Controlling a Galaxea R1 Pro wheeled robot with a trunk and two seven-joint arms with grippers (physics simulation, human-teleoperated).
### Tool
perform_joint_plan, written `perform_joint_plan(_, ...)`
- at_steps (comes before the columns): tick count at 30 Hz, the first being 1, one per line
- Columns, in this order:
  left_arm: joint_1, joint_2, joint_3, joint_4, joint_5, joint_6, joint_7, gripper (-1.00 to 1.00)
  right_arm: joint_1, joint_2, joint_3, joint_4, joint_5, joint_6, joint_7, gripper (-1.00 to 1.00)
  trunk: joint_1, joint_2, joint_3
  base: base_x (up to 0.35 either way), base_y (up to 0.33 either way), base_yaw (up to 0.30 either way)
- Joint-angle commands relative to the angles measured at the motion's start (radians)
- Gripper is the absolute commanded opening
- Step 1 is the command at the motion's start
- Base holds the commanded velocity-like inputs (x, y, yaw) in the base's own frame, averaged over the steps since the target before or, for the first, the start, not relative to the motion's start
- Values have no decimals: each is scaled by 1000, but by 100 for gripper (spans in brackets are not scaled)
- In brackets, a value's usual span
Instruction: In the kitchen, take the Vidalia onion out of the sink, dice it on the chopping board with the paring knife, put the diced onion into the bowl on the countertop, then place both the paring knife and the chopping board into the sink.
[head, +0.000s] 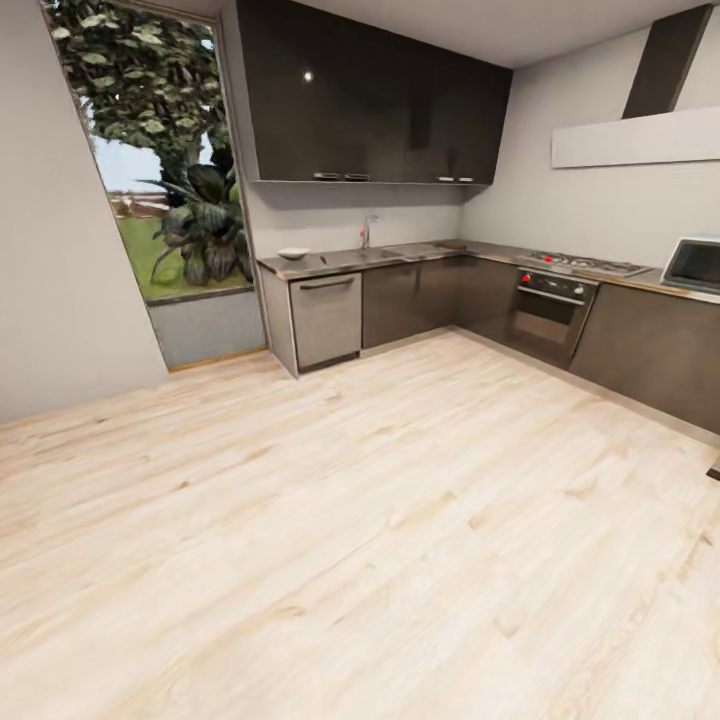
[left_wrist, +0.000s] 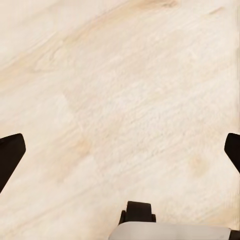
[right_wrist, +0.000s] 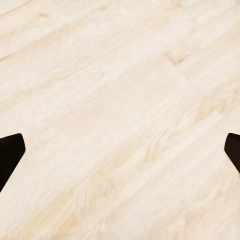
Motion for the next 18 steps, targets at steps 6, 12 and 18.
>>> perform_joint_plan(6, 0, 0, 0, 0, 2, -3, 1, 100, -1, 0, 0, 1, 0, -3, -3, 100, 0, 0, -1, 305, -141, 0)
perform_joint_plan(12, 0, 0, 0, 0, 2, -3, 1, 100, -1, 0, 0, 1, 0, -3, -3, 100, 0, 0, -1, 305, -141, 0)
perform_joint_plan(18, 0, 0, 0, 0, 2, -3, 1, 100, -1, 0, 0, 1, 0, -3, -3, 100, 0, 0, -1, 305, -141, 0)
